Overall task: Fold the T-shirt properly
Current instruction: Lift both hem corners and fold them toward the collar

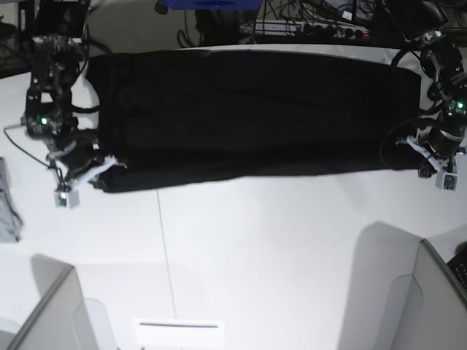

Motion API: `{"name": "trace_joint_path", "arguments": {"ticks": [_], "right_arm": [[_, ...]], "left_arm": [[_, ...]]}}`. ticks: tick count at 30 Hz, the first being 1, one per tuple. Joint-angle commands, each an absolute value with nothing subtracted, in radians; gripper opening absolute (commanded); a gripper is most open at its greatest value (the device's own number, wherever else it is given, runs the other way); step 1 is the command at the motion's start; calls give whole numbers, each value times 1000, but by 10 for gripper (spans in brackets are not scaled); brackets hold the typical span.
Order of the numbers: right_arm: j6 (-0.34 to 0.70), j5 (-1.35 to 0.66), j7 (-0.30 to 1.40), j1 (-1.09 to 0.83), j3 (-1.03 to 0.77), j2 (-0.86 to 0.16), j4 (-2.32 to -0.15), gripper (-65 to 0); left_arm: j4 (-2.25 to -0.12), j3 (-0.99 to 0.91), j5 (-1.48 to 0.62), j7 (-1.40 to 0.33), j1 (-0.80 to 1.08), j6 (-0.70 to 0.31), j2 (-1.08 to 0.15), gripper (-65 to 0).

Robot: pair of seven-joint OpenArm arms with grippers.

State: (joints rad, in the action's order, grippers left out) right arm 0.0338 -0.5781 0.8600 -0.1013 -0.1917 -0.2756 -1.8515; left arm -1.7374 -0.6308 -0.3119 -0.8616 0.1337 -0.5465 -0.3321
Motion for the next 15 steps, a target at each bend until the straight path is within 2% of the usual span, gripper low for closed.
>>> {"name": "trace_joint_path", "arguments": {"ticks": [1,6,15], "right_arm": [[35,-585,848,-105,-220,-277,-1886,-650],[42,-585,908,-157,-286,-243,-1908,-650],[42,-599,923,-254,-291,-242,-1997,-650]], "left_arm": [[-1765,-639,-320,-845,136,-539,-340,-650],[-1807,-639,-320,-846,185,-539,-331,-650],[-1833,-636,-320,-851,219,-539,-314,-650]]}}
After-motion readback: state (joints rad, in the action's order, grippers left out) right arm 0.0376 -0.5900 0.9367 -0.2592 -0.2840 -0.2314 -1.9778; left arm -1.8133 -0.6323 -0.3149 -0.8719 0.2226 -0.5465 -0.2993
